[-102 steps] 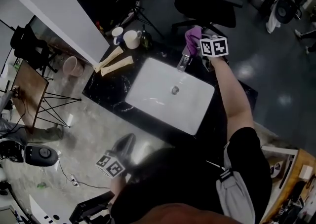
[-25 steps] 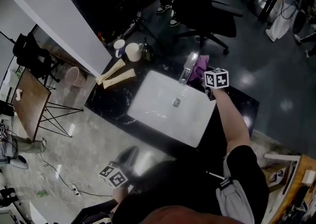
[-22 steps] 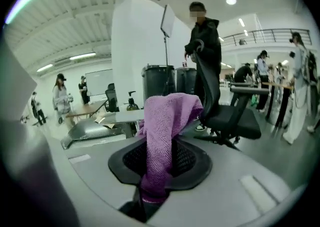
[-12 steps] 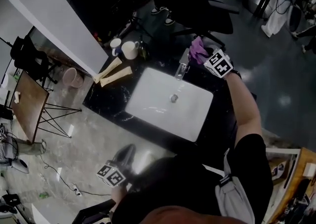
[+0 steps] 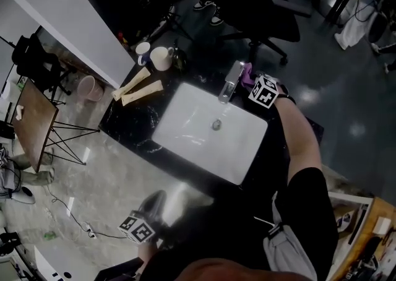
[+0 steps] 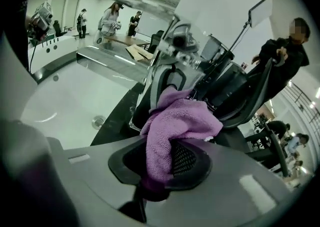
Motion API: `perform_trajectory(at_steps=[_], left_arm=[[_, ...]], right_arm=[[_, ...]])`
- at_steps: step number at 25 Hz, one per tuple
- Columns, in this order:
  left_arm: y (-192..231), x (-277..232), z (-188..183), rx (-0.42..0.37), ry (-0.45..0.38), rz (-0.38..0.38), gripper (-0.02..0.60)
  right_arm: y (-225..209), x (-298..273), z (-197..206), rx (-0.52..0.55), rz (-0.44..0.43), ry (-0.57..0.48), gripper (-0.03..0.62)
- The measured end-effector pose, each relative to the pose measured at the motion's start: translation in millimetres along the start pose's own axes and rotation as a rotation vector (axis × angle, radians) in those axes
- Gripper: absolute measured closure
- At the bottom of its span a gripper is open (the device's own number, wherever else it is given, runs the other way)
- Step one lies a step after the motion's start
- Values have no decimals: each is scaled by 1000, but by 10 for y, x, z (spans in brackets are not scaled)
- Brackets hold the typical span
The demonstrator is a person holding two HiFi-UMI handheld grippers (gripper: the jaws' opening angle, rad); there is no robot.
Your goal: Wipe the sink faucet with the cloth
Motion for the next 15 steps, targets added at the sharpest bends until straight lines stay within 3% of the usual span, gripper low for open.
perform_trajectory(at_steps=[4, 9, 12, 15], left_arm=[[-63, -4, 43, 0, 17, -18, 581], [-35, -94, 29, -7, 11, -8, 581], [-35, -81, 69, -6, 22, 8, 581], [7, -276, -71, -35, 9, 61, 581]], right_arm=[[188, -151, 169, -57, -39, 11, 502], [108, -131, 126, -100, -1, -22, 500], [122, 22, 91, -194, 39, -99, 500], [-166, 294, -136, -267, 151, -235, 500]])
Point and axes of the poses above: the fingertips, and each gripper's own axes: x backward along the fingers, y to its left, z out of its underside, the point moved 10 cm from there along x, backward along the fingers, and after that the axes turned 12 degrees about -y, right-handed, at the moved point
